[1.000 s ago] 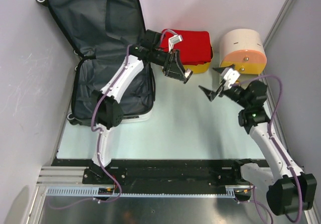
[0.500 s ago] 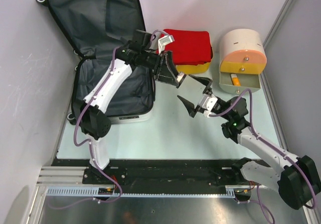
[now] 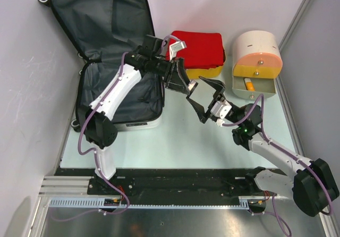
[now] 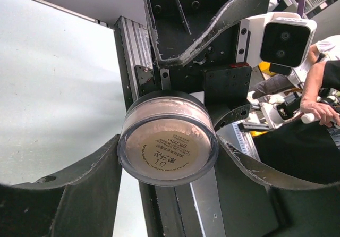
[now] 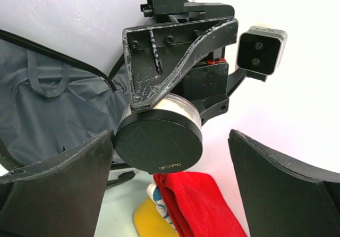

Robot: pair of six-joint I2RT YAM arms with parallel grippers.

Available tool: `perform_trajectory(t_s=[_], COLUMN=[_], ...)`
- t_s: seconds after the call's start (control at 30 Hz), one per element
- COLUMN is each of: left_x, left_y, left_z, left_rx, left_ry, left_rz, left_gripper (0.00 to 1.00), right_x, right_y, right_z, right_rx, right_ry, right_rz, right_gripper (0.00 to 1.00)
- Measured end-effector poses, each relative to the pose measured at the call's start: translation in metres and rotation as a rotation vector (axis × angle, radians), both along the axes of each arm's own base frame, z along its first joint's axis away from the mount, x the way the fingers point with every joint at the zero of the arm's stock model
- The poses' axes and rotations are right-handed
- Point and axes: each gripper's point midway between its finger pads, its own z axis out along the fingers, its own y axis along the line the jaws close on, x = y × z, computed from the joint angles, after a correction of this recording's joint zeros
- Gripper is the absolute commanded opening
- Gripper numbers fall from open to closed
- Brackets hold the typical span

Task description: Open, take out, and arrange the luggage

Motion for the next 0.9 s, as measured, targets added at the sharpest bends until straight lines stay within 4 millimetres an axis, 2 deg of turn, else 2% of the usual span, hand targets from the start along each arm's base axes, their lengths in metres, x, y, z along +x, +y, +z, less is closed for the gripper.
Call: perform_trajectory(t_s=[0.03,0.13,0.3,0.33,0.37,0.4,0.47,0.5,0.6,0.73,0.8,0.9], left_x=[0.0,0.0,0.0,0.0,0.001,0.001,0.0,0.001,0.002,0.01,0.024,0.057], left_y=[0.0,0.0,0.0,0.0,0.0,0.0,-0.001,-0.001,-0.001,0.005,0.013,0.031], left_z=[0.0,0.0,0.001,0.0,0.0,0.0,0.0,0.0,0.0,-0.001,-0.003,-0.006], left_rx=[0.0,0.0,-0.005,-0.003,-0.003,-0.003,-0.002,-0.002,0.001,0.003,0.021,0.061], left_ry=[0.0,0.0,-0.004,-0.005,-0.006,-0.006,-0.006,-0.006,-0.009,-0.013,-0.025,-0.087], left_rz=[0.0,-0.001,-0.003,-0.001,0.0,0.0,0.0,0.001,0.006,0.033,0.086,0.218], left_gripper=[0.23,0.24,0.28,0.29,0.31,0.47,0.6,0.71,0.79,0.84,0.84,0.84], right_x=[-0.001,-0.002,-0.003,-0.002,-0.002,-0.002,-0.002,-0.002,-0.002,0.005,0.014,0.03], right_y=[0.001,0.002,0.004,0.003,0.003,0.003,0.002,0.002,-0.001,-0.02,-0.041,-0.075], right_z=[0.0,-0.001,-0.005,-0.005,-0.005,-0.005,-0.006,-0.006,-0.007,-0.008,-0.01,-0.012], right_rx=[0.0,-0.004,-0.015,-0.015,-0.016,-0.018,-0.02,-0.021,-0.028,-0.038,-0.037,-0.026], right_ry=[0.0,0.001,0.014,0.015,0.014,0.014,0.015,0.015,0.022,0.073,0.134,0.256], right_rz=[0.005,0.016,0.025,0.024,0.023,0.025,0.027,0.029,0.032,-0.011,-0.073,-0.176], right_gripper=[0.87,0.7,0.54,0.46,0.43,0.4,0.33,0.31,0.27,0.25,0.25,0.24])
